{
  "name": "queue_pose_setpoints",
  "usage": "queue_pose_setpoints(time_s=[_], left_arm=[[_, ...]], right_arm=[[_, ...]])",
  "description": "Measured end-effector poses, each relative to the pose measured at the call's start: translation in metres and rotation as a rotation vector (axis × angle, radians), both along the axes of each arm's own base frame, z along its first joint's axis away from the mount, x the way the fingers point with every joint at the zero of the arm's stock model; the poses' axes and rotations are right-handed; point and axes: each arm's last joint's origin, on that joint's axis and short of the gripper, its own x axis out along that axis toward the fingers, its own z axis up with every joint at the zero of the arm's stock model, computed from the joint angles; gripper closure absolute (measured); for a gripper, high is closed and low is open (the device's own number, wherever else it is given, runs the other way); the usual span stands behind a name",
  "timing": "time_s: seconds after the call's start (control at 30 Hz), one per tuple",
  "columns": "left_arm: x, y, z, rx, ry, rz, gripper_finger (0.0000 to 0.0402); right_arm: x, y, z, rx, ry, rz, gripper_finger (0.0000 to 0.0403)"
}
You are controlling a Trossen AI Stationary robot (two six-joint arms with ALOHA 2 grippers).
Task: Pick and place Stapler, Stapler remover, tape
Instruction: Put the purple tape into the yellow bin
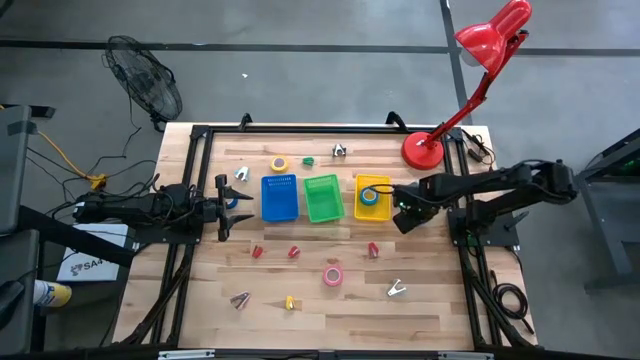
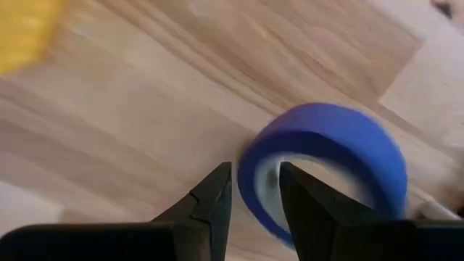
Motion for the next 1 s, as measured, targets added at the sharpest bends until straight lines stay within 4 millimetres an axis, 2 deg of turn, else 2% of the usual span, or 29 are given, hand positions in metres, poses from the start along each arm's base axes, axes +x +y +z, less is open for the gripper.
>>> queue_pose_setpoints(time_s=[0.43,0.53,0.73,0.87,1.0], left_arm=[[0.0,0.0,0.0,0.0,0.0,0.0,0.0175],[0.0,0.0,0.0,0.0,0.0,0.0,0.0175],[0.0,0.0,0.0,0.0,0.0,0.0,0.0175],[0.0,0.0,0.0,0.0,0.0,0.0,0.0175],[0.0,0.0,0.0,0.0,0.0,0.0,0.0175]], right_arm=[[0.004,-0.004,-0.004,0.021,-0.012,0.011,0.0297],[0.004,-0.004,-0.003,0.03,-0.015,0.011,0.0314],[0.005,-0.003,-0.003,0.056,-0.024,0.013,0.0373],[0.006,-0.003,-0.001,0.067,-0.031,0.019,0.0375],[0.013,-0.004,0.011,0.081,-0.052,0.035,0.0375]])
